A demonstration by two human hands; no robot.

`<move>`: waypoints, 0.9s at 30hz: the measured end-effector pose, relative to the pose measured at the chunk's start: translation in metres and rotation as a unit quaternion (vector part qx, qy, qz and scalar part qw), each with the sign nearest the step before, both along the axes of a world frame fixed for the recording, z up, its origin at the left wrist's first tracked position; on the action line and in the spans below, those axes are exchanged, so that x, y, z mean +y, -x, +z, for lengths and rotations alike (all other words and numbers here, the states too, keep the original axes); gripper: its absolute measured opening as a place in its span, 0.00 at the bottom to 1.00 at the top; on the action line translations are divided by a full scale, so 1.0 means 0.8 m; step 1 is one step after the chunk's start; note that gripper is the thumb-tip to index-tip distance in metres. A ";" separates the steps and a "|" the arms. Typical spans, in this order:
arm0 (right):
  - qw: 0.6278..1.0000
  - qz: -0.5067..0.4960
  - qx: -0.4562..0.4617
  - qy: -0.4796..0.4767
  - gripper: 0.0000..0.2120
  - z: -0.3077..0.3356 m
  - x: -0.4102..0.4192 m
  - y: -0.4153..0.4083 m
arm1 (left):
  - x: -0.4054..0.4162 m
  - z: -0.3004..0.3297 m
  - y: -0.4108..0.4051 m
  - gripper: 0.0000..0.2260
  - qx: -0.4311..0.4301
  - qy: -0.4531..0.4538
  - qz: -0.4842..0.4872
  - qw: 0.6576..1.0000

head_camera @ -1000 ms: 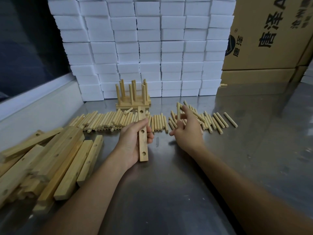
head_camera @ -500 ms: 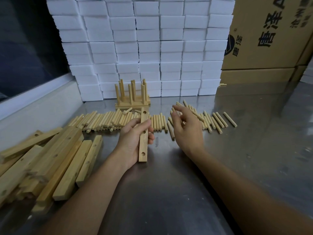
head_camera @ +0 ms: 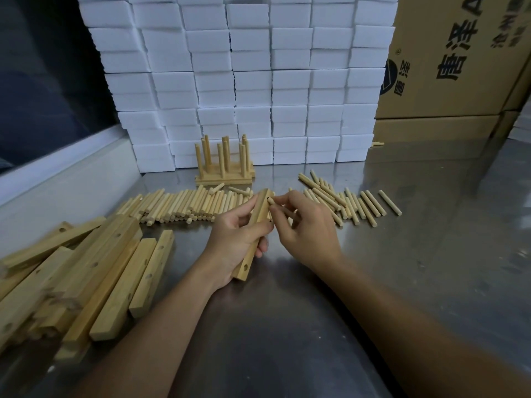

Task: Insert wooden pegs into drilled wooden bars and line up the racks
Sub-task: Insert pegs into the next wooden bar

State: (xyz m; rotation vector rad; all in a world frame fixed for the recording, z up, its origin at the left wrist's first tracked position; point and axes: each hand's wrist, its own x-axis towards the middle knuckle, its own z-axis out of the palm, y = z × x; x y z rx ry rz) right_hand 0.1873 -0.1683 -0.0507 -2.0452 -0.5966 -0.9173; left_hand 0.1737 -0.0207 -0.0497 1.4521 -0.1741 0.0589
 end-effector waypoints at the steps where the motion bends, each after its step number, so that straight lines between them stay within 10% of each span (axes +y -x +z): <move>1: 1.000 -0.007 -0.006 0.002 0.04 0.000 0.000 0.000 | 0.000 0.000 0.000 0.27 -0.002 -0.004 0.002 1.000; 27: 0.989 -0.062 0.064 0.117 0.09 -0.003 -0.004 0.001 | 0.012 0.001 0.000 0.30 -0.042 -0.192 0.011 0.981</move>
